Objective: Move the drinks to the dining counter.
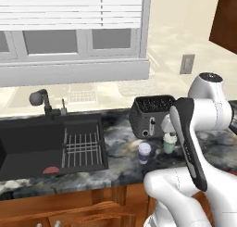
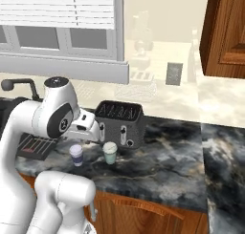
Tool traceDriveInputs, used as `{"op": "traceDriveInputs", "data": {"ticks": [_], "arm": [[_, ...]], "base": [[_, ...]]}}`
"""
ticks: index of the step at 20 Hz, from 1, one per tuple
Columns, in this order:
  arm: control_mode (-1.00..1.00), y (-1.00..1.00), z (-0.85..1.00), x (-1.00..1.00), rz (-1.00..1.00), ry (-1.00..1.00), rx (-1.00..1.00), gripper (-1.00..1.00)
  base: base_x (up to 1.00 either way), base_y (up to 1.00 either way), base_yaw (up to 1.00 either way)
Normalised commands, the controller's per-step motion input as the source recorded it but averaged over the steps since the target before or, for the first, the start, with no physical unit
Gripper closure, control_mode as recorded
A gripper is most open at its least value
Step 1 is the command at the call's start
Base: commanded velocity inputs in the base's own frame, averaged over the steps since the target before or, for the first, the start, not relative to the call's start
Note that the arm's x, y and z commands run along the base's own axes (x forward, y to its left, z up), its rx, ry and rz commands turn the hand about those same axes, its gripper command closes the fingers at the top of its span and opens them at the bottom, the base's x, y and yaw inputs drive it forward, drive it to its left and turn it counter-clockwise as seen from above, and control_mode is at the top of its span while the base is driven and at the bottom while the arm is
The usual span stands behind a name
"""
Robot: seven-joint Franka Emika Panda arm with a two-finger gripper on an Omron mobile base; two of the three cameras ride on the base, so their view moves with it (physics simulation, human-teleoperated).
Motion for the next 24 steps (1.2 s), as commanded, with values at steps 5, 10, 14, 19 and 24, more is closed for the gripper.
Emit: {"op": "traceDriveInputs", "data": {"ticks": [5,10,14,19,24], "arm": [[-1.00,0.24,0.00,0.37,-0.05,0.32,-0.02,-1.00],[-1.00,0.31,0.00,0.13,0.00,0.11,0.00,-1.00],[-1.00,0.43,-0.11,0.03,0.00,0.10,0.00,-1.00],[-1.00,0.37,-0.17,0.03,0.01,0.01,0.00,-1.00],[-1.00,0.20,-0.13,0.10,0.01,0.01,0.00,-1.00]], "base": [[0.00,0.00,0.00],[0.00,0.00,0.00],[0.00,0.00,0.00],[0.00,0.00,0.00],[0.00,0.00,0.00]]}}
